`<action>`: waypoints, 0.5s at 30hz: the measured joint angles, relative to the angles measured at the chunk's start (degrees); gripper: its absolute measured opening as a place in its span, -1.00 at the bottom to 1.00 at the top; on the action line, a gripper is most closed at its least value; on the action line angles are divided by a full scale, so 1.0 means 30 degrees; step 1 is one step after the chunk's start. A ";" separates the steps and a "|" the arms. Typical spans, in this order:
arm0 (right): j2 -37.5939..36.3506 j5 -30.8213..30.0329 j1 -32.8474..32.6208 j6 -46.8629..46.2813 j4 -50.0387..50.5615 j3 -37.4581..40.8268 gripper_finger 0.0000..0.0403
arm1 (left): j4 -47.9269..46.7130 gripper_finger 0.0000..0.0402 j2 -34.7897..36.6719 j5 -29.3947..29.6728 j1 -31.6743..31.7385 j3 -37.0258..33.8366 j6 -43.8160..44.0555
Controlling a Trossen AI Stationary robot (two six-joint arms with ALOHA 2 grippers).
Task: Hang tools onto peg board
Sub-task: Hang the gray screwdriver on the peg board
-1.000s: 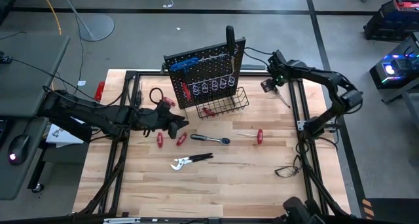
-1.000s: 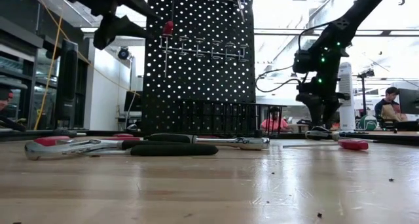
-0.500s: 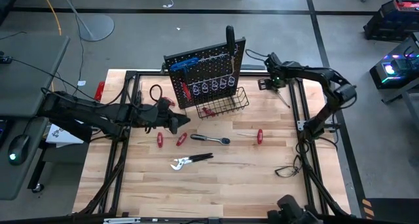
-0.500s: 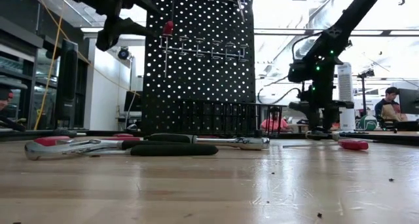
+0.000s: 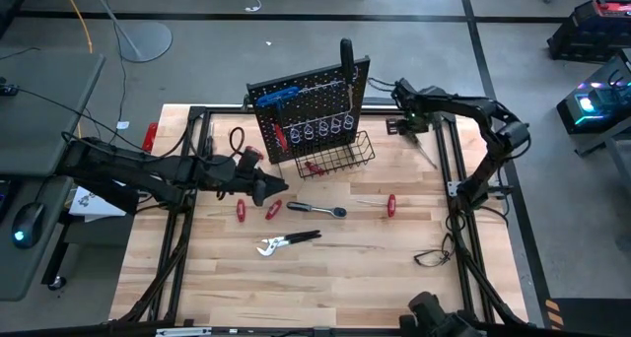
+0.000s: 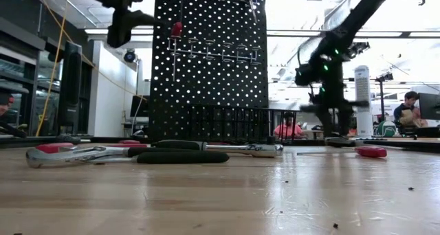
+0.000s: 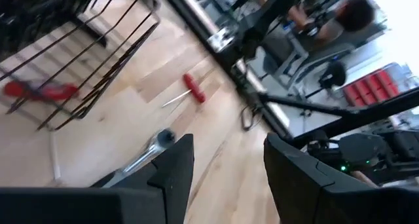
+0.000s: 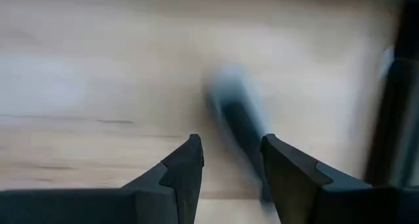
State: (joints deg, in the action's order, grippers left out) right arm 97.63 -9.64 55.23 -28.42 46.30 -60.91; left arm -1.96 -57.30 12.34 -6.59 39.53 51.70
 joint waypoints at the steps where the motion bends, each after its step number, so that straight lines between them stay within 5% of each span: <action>1: -0.0137 -0.0518 -0.0038 -0.0010 0.0292 -0.0636 -0.26 | 0.0368 -0.16 0.0000 0.0054 0.0000 0.0000 -0.0186; 6: 0.0275 -0.1390 0.0839 0.0993 0.1514 -0.2655 -0.26 | 0.1090 -0.16 0.0015 0.0297 0.0011 0.0000 -0.1743; 15: 0.1347 0.2874 0.1948 0.4141 0.4436 -0.3062 -0.26 | 0.2450 -0.16 0.0015 0.0442 0.0102 0.0000 -0.1404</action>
State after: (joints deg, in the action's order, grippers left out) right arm 101.67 -1.02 61.08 -16.00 59.61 -70.10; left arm 5.39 -57.25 13.66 -6.28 39.53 47.49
